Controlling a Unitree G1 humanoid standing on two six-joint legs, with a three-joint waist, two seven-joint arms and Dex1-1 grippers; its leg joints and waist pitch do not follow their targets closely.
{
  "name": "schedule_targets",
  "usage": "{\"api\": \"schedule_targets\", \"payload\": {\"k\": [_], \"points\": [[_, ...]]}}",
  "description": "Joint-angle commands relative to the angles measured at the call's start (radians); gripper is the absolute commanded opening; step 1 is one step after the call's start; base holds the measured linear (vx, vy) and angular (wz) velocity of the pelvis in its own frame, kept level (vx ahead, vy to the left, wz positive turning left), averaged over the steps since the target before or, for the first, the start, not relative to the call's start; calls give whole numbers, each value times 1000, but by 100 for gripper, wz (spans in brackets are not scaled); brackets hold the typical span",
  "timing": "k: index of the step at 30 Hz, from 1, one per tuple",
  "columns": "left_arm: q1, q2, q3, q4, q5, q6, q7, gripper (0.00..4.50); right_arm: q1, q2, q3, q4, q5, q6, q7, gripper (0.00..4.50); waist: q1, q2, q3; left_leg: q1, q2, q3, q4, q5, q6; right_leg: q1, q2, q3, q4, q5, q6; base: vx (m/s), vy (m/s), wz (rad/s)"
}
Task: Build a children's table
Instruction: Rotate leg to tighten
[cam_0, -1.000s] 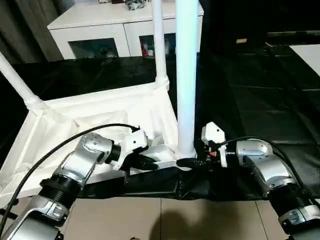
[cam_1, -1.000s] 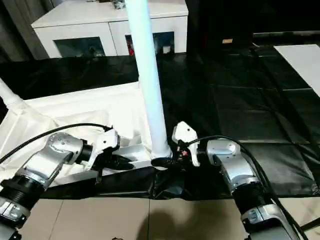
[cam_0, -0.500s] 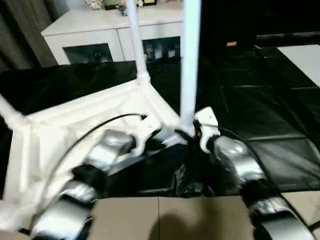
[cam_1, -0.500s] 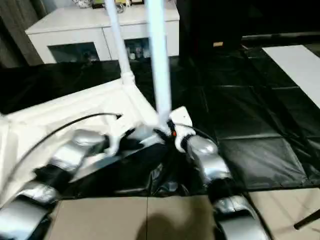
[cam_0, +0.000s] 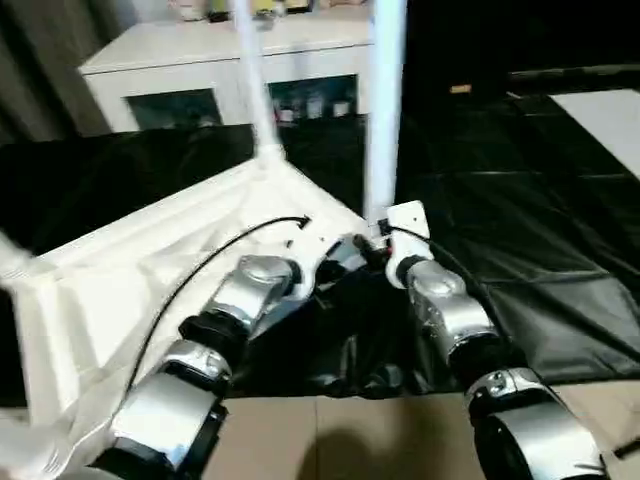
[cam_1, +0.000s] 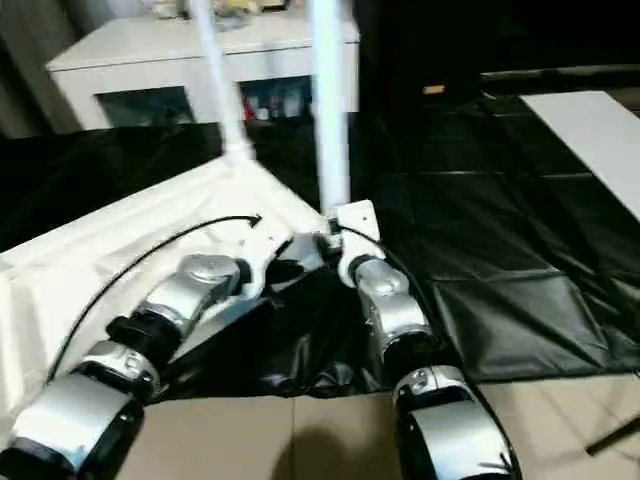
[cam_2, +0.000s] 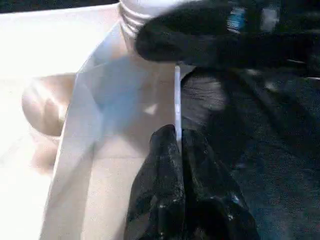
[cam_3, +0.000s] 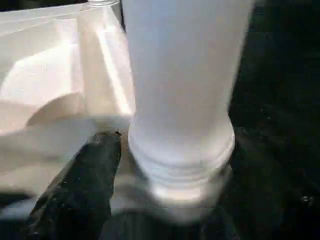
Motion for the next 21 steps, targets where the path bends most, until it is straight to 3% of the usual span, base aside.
{"api": "schedule_targets", "payload": {"k": [1,2,4,5,8,9,10,11,13,14,15,18,21], "points": [[34,11,-33,-11,23,-11,-52,0,22,9,66,-41,1,-36,109,394,2,-16,-54,-2,31,-20,-86,-219,88,46,-62,36,-82,-197,-214,0,0,0],[41,19,-36,-18,22,-20,-76,0,25,-4,67,-45,-3,-54,132,394,2,-16,-55,-3,33,-20,-85,-211,93,48,-62,36,-80,-180,-219,0,0,0],[80,58,-67,-75,19,-57,-193,0,52,-61,85,-99,2,-72,254,402,3,-5,-63,-5,35,-21,-78,-146,119,50,-61,34,-68,-74,-243,0,0,0],[80,58,-67,-75,19,-57,-193,0,52,-61,85,-99,2,-72,254,402,3,-11,-65,-6,35,-21,-75,-129,130,52,-59,32,-66,-39,-249,0,0,0],[123,106,-100,-144,10,-103,-316,0,87,-126,111,-163,6,-92,386,402,8,-5,-68,-5,35,-15,-64,-76,176,48,-61,32,-52,72,-278,0,0,0],[123,106,-100,-144,10,-103,-316,0,87,-126,111,-163,6,-92,386,402,12,-9,-73,-7,36,-16,-59,-47,193,50,-59,29,-47,113,-282,0,0,0],[155,144,-121,-206,-10,-113,-407,0,114,-169,124,-214,25,-100,480,402,19,-6,-71,-6,37,-16,-59,-47,202,49,-59,27,-46,113,-281,0,0,0],[183,182,-140,-264,-28,-113,-485,0,138,-209,137,-262,45,-106,569,402,26,-9,-71,-6,42,-15,-59,-59,210,50,-62,29,-46,96,-275,0,0,0],[204,218,-154,-310,-42,-115,-547,0,162,-252,153,-310,62,-110,649,402,39,0,-68,2,49,-12,-63,-91,195,37,-56,32,-48,56,-274,0,0,0],[206,221,-155,-315,-43,-115,-553,0,165,-256,154,-314,64,-110,657,402,39,0,-68,2,49,-12,-63,-91,195,37,-56,32,-48,56,-274,0,0,0],[228,260,-164,-364,-62,-105,-619,0,189,-302,170,-369,85,-108,745,402,47,-4,-65,5,51,-12,-71,-136,164,38,-54,33,-51,-2,-266,0,0,0],[235,274,-164,-381,-71,-102,-647,0,197,-320,175,-391,97,-102,781,402,45,-4,-61,6,50,-11,-79,-176,121,36,-54,38,-56,-45,-262,0,0,0],[249,301,-162,-413,-82,-94,-692,0,210,-348,184,-432,123,-79,859,402,44,-8,-61,5,47,-9,-78,-180,111,38,-54,39,-56,-45,-259,0,0,0]]}}
